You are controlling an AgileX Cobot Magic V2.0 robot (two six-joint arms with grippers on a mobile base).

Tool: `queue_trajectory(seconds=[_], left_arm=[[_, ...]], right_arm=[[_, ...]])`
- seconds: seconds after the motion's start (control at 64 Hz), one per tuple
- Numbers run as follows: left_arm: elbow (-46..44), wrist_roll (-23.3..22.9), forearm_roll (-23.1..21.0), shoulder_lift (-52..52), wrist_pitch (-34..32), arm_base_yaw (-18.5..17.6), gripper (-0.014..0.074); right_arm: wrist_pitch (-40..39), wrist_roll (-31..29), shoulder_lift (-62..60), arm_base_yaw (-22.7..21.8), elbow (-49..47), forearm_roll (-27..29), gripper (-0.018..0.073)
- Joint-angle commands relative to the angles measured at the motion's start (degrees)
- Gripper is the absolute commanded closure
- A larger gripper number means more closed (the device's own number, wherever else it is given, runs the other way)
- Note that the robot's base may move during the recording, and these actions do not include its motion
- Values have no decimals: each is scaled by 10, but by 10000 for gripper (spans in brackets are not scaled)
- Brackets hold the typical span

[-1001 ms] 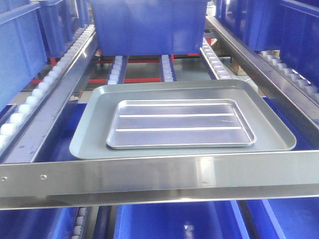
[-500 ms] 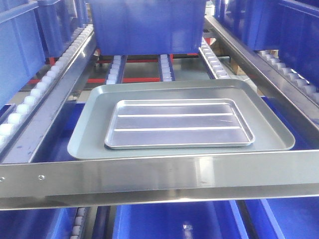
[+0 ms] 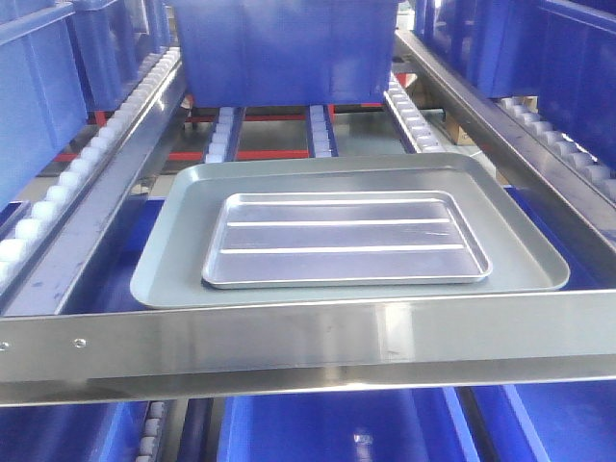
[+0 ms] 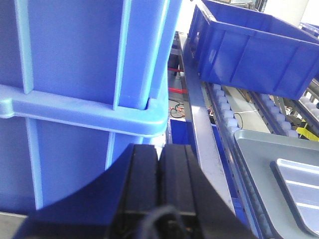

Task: Grab silver tray and stack on right shelf

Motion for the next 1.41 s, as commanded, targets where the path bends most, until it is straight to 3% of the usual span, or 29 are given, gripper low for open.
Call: queue_trajectory(seconds=[0.0,0.125,0.313,0.485,0.625,1.392], left_arm=[[10,-1,-5,-8,-55,2,689],[10,-1,-5,-8,-55,2,689],[10,-1,-5,-8,-55,2,689],[10,-1,-5,-8,-55,2,689],[10,-1,-5,-8,-55,2,689],[10,-1,-5,-8,-55,2,689]], right_arm=[[-52,-3,7,-5,-9,-24,504],[-75,-41,3,-52,19,-14,504],[-143,-144,-33,-178,97,96,504],[-250,-153,-84,-260,201,132,504],[-371,-153,-90,-264,285,132,504],[-356,-153,-90,-264,281,132,504]])
